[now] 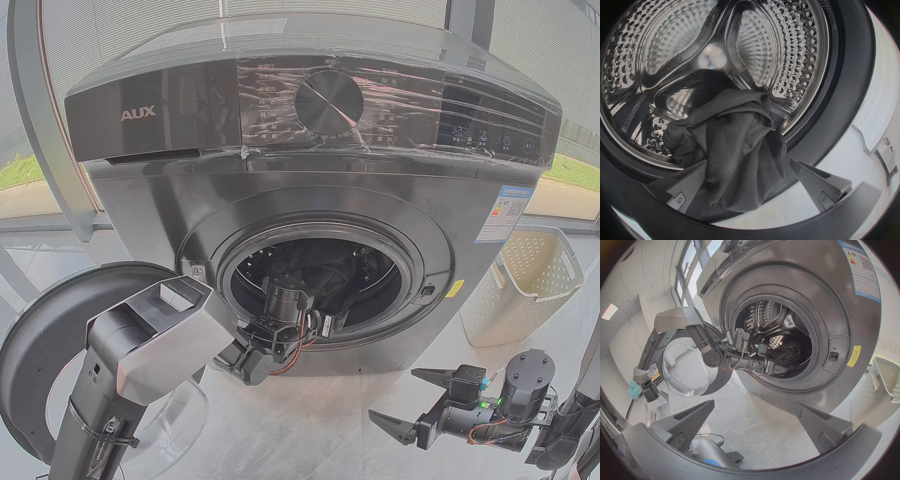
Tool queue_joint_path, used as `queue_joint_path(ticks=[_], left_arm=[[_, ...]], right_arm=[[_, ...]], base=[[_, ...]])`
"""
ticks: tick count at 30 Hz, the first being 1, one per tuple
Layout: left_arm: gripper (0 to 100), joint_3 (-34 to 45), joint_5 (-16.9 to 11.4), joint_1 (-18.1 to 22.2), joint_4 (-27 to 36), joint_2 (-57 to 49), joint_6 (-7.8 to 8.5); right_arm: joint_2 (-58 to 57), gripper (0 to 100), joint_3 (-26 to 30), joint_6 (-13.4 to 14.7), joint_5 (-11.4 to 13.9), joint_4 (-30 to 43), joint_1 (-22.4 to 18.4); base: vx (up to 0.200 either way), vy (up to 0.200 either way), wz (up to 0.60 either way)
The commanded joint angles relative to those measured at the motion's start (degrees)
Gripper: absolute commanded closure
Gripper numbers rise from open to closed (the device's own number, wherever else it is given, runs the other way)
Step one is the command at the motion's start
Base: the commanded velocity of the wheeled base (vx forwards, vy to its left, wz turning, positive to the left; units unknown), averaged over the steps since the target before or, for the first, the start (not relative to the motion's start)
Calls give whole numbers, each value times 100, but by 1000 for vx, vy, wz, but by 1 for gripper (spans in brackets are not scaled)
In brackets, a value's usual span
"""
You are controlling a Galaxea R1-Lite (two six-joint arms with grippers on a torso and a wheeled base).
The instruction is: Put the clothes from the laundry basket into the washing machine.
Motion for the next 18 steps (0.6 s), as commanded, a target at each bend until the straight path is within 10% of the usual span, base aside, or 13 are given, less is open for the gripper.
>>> queue_joint_path(ticks=[1, 4, 5, 18], left_arm=[[0, -294, -4, 35, 13, 351, 29], [0, -452, -4, 43, 13, 466, 64], [100, -496, -4, 43, 40, 501, 73], [100, -1612, 329, 219, -127, 606, -24]], right_arm=[[-1, 0, -23, -9, 5, -17, 7], [-10, 0, -49, -9, 5, -17, 7], [-18, 0, -58, 0, 5, -17, -1], [-27, 0, -67, 0, -4, -26, 7]], base=[[0, 0, 0], [0, 0, 0], [0, 0, 0], [0, 0, 0]])
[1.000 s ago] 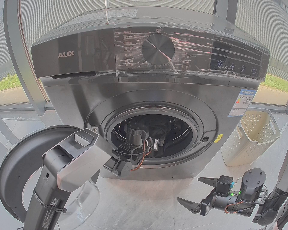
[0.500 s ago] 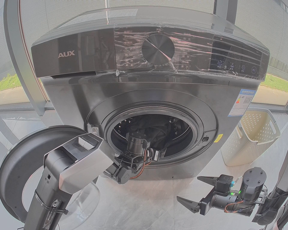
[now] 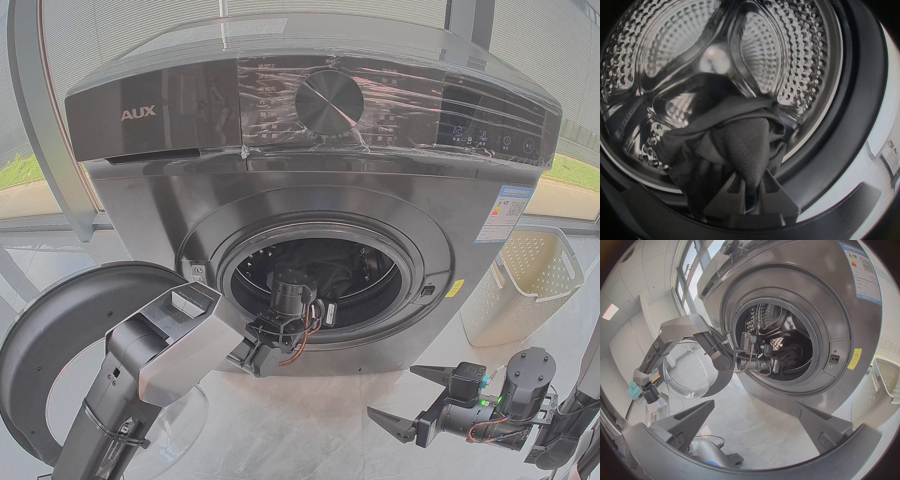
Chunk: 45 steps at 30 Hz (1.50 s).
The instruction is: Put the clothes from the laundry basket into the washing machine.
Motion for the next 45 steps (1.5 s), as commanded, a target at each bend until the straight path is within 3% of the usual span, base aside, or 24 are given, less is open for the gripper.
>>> queue_joint_path(ticks=[1, 4, 12, 19, 20, 26, 30, 35, 38, 45], left_arm=[[100, -819, 292, 175, -70, 67, -56], [100, -1460, 459, 272, -70, 234, -109], [100, -2418, 494, 368, 0, 585, -118], [100, -2487, 555, 456, 53, 744, -109], [0, -2487, 555, 456, 44, 744, -109], [0, -2278, 564, 395, 71, 550, -144], [0, -1214, 485, 210, 308, -56, -126], [0, -529, 274, 157, 633, -267, -12], [0, -353, 248, 184, 616, -197, 164], [0, -353, 256, 166, 572, 163, 225]], right_arm=[[-5, 0, -12, 1, -8, -1, 5], [4, 0, -39, 1, -8, -1, 5], [4, 0, -39, -8, -8, -1, 5], [4, 0, -48, -8, -8, -1, -4], [4, 0, -39, -8, -8, -1, 5], [4, 0, -39, -8, -8, -1, -4], [4, 0, -39, -8, -8, -1, 5], [4, 0, -39, -8, -8, -1, 5], [-5, 0, -48, -8, -8, -1, 5], [-5, 0, -65, -8, -8, -1, 5]], base=[[0, 0, 0], [0, 0, 0], [0, 0, 0], [0, 0, 0], [0, 0, 0], [0, 0, 0], [0, 0, 0], [0, 0, 0], [0, 0, 0], [0, 0, 0]])
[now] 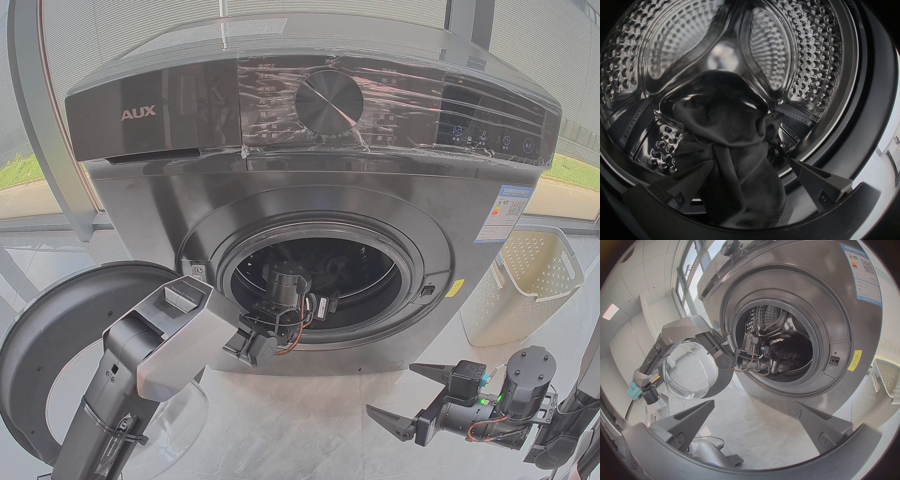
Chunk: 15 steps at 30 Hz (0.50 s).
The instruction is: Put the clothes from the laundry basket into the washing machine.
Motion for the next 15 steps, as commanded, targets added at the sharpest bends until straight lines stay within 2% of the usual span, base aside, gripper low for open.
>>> queue_joint_path(ticks=[1, 10, 11, 15], left_arm=[[0, 38, 2, -8, -5, 146, 13], [0, -129, 10, -8, -5, 278, 83], [100, -120, 10, -8, -5, 278, 83], [100, -120, 2, -17, 13, 295, 110]], right_arm=[[1, 0, -28, 0, 1, -1, 5], [1, 0, -28, 0, 1, -1, 5], [1, 0, -28, 0, 1, -1, 5], [1, 0, -36, 0, 1, -10, 5]], base=[[0, 0, 0], [0, 0, 0], [0, 0, 0], [0, 0, 0]])
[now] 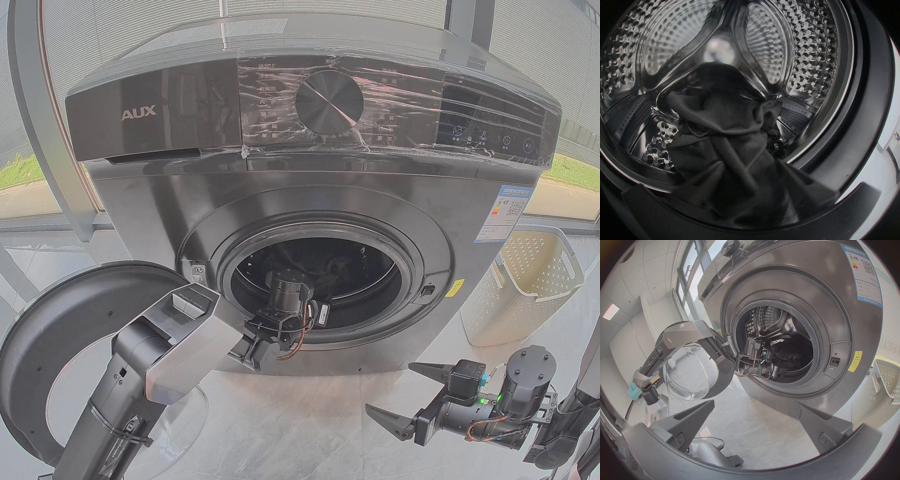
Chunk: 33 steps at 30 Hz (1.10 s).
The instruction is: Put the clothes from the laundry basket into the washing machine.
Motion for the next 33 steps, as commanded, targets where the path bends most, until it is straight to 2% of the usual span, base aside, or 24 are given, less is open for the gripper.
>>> queue_joint_path(ticks=[1, 9, 16, 33], left_arm=[[100, -25, -1, -9, 15, 62, 6], [100, -491, 61, 18, -3, 88, -20], [100, -1975, 236, 185, 24, 290, -152], [100, -1975, 272, 325, 59, 352, -222]], right_arm=[[3, 0, -8, 0, 7, -5, 1], [3, 0, -8, 0, -2, -5, 1], [3, 0, -8, 0, -2, -5, 10], [-32, 0, 0, 0, -2, 3, 1]], base=[[0, 0, 0], [0, 0, 0], [0, 0, 0], [0, 0, 0]])
